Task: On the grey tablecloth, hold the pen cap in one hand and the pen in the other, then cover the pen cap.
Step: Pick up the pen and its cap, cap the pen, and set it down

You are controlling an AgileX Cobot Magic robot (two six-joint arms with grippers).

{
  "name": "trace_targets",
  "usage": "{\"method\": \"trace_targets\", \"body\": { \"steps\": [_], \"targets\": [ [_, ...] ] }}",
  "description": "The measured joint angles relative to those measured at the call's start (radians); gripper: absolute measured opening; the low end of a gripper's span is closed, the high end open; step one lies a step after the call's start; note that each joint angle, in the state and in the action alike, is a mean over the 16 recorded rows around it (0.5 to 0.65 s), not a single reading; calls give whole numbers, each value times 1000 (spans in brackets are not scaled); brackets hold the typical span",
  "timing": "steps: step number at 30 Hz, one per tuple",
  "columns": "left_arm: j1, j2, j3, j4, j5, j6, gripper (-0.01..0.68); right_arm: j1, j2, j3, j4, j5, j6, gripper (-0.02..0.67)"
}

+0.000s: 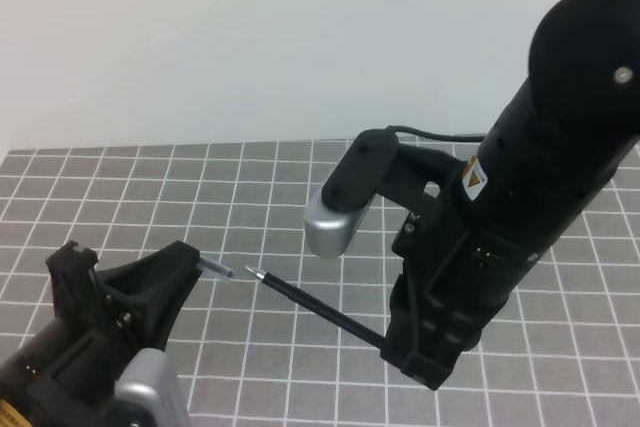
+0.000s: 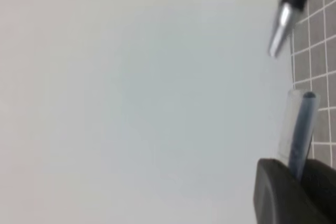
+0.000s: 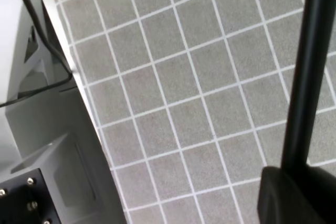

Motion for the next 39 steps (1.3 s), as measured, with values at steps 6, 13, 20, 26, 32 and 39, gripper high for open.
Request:
{"method": "trace_targets", "body": {
  "steps": [6,13,20,26,32,39],
  "targets": [
    [0,0,-4,18,1,16,1,14,8,0,-6,0,14,-4],
    [0,0,-7,35,3,31,1,37,14,0,-29,0,32,-4],
    [0,0,-7,53,6,34,1,51,18,0,-58,0,43,-4],
    [0,0,-8,65,11,34,1,51,20,0,-78,0,49,-3],
    [-4,0,-9,76,21,34,1,51,20,0,-82,0,47,-3],
    [-41,0,-9,79,41,36,1,51,20,0,-82,0,45,-3]
  ]
}}
